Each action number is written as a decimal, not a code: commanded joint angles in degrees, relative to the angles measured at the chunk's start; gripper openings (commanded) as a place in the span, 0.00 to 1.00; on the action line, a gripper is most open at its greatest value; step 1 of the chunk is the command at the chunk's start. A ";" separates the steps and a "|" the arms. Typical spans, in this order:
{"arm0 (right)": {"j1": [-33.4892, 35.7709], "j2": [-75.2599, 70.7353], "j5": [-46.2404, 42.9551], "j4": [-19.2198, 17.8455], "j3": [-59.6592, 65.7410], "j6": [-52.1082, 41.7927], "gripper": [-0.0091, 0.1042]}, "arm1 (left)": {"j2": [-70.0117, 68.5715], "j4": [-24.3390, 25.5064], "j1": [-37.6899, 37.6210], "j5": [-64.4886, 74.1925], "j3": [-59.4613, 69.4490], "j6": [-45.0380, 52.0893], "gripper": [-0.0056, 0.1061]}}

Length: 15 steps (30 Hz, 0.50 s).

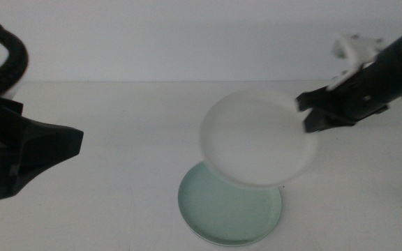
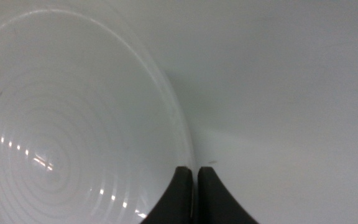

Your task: Stack the three bowls on top of each other.

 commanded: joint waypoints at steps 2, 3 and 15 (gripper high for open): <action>3.95 -0.49 -2.88 0.86 -1.89 0.75 0.08 | -0.20 -0.41 -0.09 -3.64 -1.48 -0.38 0.86; 4.92 0.16 -3.26 0.61 -1.89 1.29 0.08 | -0.20 -0.41 -0.09 -3.64 -1.48 -0.38 0.86; 8.46 7.62 -3.53 -0.48 -1.79 1.66 0.08 | -0.20 -0.41 -0.09 -3.64 -1.48 -0.38 0.86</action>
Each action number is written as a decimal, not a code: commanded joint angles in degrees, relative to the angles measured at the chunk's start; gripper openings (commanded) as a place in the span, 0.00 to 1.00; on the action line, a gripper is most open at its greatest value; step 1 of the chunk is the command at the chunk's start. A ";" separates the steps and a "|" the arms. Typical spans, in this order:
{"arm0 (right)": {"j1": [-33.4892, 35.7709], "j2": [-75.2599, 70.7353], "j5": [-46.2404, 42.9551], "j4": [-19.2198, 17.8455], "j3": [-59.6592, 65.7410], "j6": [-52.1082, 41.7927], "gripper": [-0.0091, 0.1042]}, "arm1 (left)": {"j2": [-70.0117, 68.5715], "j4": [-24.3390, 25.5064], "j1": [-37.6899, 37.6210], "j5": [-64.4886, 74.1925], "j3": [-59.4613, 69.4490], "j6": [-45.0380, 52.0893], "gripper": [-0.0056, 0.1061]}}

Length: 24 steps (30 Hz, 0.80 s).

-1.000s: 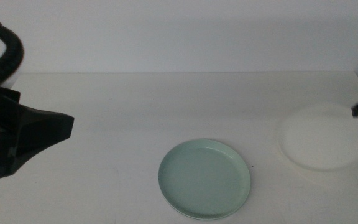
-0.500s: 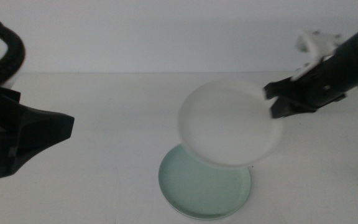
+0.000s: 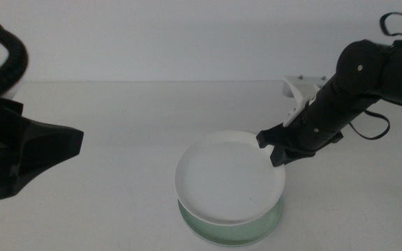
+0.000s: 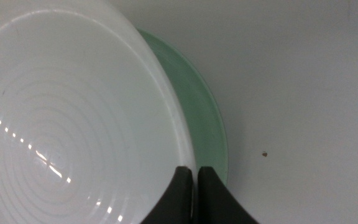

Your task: Stack the three bowls on top of each other.

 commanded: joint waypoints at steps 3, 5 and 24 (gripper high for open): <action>0.21 -0.36 -1.46 0.23 -1.79 0.00 0.08 | -0.17 -0.41 -0.09 -3.64 -1.48 -0.38 0.86; 0.21 0.49 -1.26 0.23 -1.79 -0.23 0.08 | -0.17 -0.41 -0.09 -3.64 -1.48 -0.38 0.86; -0.30 1.39 0.41 -0.38 -3.29 -0.61 0.55 | -0.17 -0.41 -0.09 -3.64 -1.48 -0.38 0.86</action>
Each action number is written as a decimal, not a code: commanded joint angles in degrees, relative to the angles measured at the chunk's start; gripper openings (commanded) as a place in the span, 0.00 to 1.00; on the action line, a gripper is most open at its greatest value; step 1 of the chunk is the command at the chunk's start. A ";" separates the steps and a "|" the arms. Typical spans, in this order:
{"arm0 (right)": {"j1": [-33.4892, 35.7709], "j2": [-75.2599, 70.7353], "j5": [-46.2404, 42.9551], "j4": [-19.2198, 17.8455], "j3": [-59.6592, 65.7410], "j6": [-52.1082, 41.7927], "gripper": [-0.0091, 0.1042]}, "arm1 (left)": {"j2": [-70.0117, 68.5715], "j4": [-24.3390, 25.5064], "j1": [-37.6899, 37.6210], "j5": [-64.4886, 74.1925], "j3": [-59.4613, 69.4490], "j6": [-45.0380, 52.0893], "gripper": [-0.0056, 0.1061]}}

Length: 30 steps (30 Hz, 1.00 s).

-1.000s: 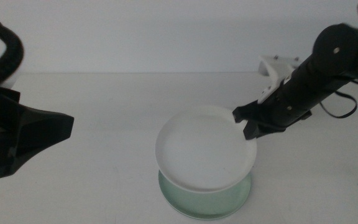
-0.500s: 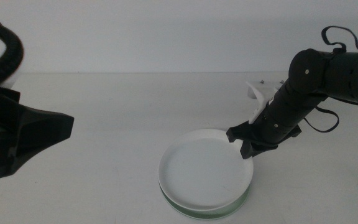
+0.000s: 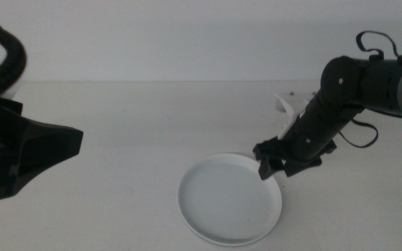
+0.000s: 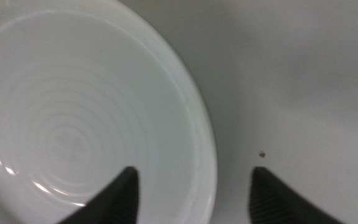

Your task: Stack the three bowls on top of each other.

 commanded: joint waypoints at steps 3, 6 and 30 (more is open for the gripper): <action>-1.44 -5.18 2.14 0.92 -5.34 -0.52 0.60 | -0.17 -0.41 -0.09 -3.64 -1.48 -0.38 0.86; -2.34 -7.35 3.22 0.56 -7.75 -0.52 0.62 | -0.17 -0.41 -0.09 -3.64 -1.48 -0.38 0.86; -14.97 -21.24 1.58 0.27 -8.33 -0.09 0.62 | -0.27 0.28 -0.09 -3.51 -1.48 -0.38 0.86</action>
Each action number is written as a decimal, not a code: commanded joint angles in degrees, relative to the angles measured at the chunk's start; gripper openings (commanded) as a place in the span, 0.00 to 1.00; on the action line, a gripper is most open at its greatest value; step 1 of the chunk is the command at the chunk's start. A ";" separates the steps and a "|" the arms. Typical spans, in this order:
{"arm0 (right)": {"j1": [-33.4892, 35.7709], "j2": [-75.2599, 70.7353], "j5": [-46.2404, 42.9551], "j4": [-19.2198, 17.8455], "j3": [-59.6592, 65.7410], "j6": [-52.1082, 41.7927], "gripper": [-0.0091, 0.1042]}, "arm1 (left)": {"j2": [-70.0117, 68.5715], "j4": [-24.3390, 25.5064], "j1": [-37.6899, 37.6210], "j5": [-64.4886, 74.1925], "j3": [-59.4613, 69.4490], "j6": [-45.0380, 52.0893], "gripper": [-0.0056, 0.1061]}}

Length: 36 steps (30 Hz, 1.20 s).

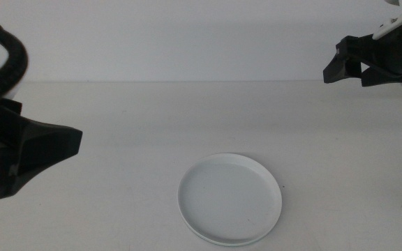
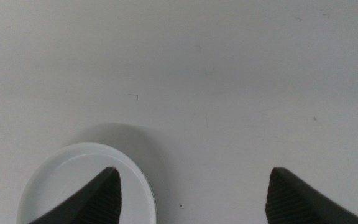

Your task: Stack the three bowls on top of each other.

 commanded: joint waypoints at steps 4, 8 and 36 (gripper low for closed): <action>-0.37 -2.31 -2.23 1.14 -1.75 -0.24 0.62 | -0.40 0.55 -0.09 -3.51 -1.48 -0.38 0.86; 0.20 -3.74 -3.85 -2.81 -1.75 -0.24 0.62 | -0.40 3.64 -0.04 -5.02 -1.48 -0.38 0.86; -4.40 -48.34 -34.45 -17.07 42.09 -0.24 0.62 | -14.89 -7.73 35.31 -52.06 33.41 -0.38 0.86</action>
